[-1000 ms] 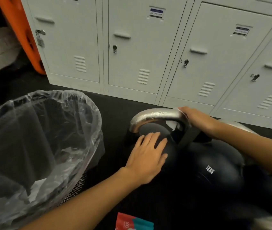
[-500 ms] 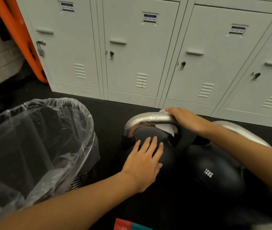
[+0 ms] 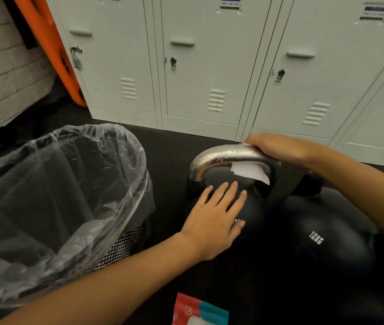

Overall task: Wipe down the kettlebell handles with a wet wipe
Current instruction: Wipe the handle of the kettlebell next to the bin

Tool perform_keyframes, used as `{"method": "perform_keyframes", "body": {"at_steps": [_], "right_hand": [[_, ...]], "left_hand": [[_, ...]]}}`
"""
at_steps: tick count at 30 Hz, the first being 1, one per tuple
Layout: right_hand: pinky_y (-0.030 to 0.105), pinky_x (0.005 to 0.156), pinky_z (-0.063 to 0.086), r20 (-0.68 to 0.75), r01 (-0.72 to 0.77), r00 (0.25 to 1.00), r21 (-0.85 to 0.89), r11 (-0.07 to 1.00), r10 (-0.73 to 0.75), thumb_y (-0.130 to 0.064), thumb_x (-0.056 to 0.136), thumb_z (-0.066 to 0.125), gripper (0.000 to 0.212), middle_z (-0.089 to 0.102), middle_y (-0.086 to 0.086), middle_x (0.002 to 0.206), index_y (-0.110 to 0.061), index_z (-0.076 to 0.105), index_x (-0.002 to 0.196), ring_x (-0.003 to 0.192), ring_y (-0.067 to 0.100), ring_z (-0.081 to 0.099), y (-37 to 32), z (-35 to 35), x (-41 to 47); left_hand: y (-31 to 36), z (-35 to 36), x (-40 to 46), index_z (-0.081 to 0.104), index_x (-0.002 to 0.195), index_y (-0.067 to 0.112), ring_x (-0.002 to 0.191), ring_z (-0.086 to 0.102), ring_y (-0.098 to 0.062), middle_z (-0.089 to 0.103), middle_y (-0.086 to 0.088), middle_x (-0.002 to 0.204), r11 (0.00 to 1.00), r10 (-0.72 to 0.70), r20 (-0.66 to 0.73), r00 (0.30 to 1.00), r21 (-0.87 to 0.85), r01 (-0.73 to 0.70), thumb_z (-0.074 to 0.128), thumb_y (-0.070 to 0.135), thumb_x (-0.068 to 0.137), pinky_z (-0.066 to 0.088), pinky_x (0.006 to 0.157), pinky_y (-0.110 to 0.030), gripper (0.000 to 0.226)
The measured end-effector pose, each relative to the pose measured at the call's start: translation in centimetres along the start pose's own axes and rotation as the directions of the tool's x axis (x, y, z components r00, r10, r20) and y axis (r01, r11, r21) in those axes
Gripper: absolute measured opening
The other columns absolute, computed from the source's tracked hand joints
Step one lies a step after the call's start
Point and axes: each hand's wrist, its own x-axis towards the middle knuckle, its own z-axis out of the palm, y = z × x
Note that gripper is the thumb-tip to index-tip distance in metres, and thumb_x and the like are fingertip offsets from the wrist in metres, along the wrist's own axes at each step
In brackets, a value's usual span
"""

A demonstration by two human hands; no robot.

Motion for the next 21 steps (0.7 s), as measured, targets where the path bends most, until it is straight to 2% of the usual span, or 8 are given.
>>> {"method": "perform_keyframes", "body": {"at_steps": [3, 6, 9, 12, 15, 19, 21], "right_hand": [[0.028, 0.075, 0.035, 0.038, 0.055, 0.998, -0.145, 0.988, -0.05, -0.029, 0.107, 0.025, 0.034, 0.054, -0.002, 0.094, -0.026, 0.055, 0.091, 0.082, 0.009, 0.048, -1.2, 0.0, 0.7], [0.028, 0.073, 0.035, 0.102, 0.081, 0.993, -0.214, 0.973, -0.061, -0.029, 0.107, 0.023, 0.034, 0.051, -0.001, 0.087, -0.018, 0.053, 0.096, 0.078, 0.012, 0.044, -2.8, 0.2, 1.2], [0.031, 0.075, 0.034, 0.178, 0.074, 0.983, -0.22, 0.973, -0.034, -0.032, 0.105, 0.023, 0.04, 0.053, -0.003, 0.081, -0.014, 0.056, 0.094, 0.074, 0.013, 0.046, -4.3, 0.3, 2.1], [0.033, 0.083, 0.031, 0.242, 0.032, 0.97, -0.26, 0.965, 0.033, -0.035, 0.105, 0.022, 0.041, 0.052, -0.006, 0.085, -0.015, 0.057, 0.101, 0.076, 0.008, 0.047, -5.8, 0.4, 2.6], [0.035, 0.082, 0.036, 0.298, 0.021, 0.953, -0.268, 0.963, 0.062, -0.035, 0.104, 0.024, 0.04, 0.058, 0.005, 0.093, -0.016, 0.056, 0.091, 0.082, 0.018, 0.049, -7.0, 0.6, 3.0], [0.034, 0.084, 0.035, 0.291, 0.02, 0.955, -0.275, 0.961, 0.064, -0.035, 0.104, 0.025, 0.039, 0.055, -0.001, 0.089, -0.021, 0.054, 0.08, 0.08, 0.013, 0.049, -7.5, 0.7, 2.9], [0.035, 0.082, 0.038, 0.29, 0.019, 0.956, -0.237, 0.971, 0.052, -0.035, 0.104, 0.026, 0.04, 0.058, 0.0, 0.089, -0.021, 0.056, 0.081, 0.08, 0.013, 0.051, -7.1, 0.4, 2.4]], "left_hand": [[-0.2, -0.1, 0.0, 0.019, 0.153, 0.018, 0.148, 0.017, -0.025, 0.02, -0.009, 0.16, 1.0, 0.015, -0.002, 1.0, -0.008, -0.015, 0.029, 0.047, 0.101, 0.011, 0.117, -0.041, 0.061], [-0.3, 0.0, 0.0, 0.028, 0.151, 0.017, 0.144, 0.028, -0.025, 0.031, -0.009, 0.156, 1.0, 0.023, -0.028, 0.999, 0.011, -0.023, 0.033, 0.048, 0.099, 0.022, 0.115, -0.042, 0.06], [-0.3, 0.3, -0.1, 0.037, 0.147, 0.017, 0.139, 0.038, -0.025, 0.04, -0.009, 0.151, 0.999, 0.011, -0.05, 0.999, 0.034, -0.009, 0.035, 0.048, 0.097, 0.033, 0.111, -0.042, 0.059], [-0.3, 0.3, 0.0, 0.033, 0.149, 0.018, 0.141, 0.034, -0.025, 0.037, -0.009, 0.153, 1.0, 0.015, -0.042, 0.999, 0.021, -0.014, 0.034, 0.049, 0.098, 0.03, 0.112, -0.042, 0.06], [-0.4, 0.3, 0.0, 0.029, 0.15, 0.018, 0.144, 0.029, -0.024, 0.031, -0.008, 0.156, 1.0, 0.021, -0.047, 0.999, 0.015, -0.02, 0.034, 0.048, 0.099, 0.023, 0.115, -0.041, 0.06], [-0.4, 0.4, -0.1, 0.032, 0.149, 0.018, 0.142, 0.033, -0.024, 0.035, -0.008, 0.154, 0.999, 0.014, -0.048, 0.999, 0.039, -0.012, 0.034, 0.049, 0.098, 0.028, 0.113, -0.041, 0.06], [-0.5, 0.4, -0.1, 0.029, 0.15, 0.018, 0.143, 0.029, -0.025, 0.031, -0.009, 0.156, 0.999, 0.021, -0.042, 0.999, 0.029, -0.02, 0.032, 0.048, 0.099, 0.023, 0.114, -0.041, 0.06]]}}
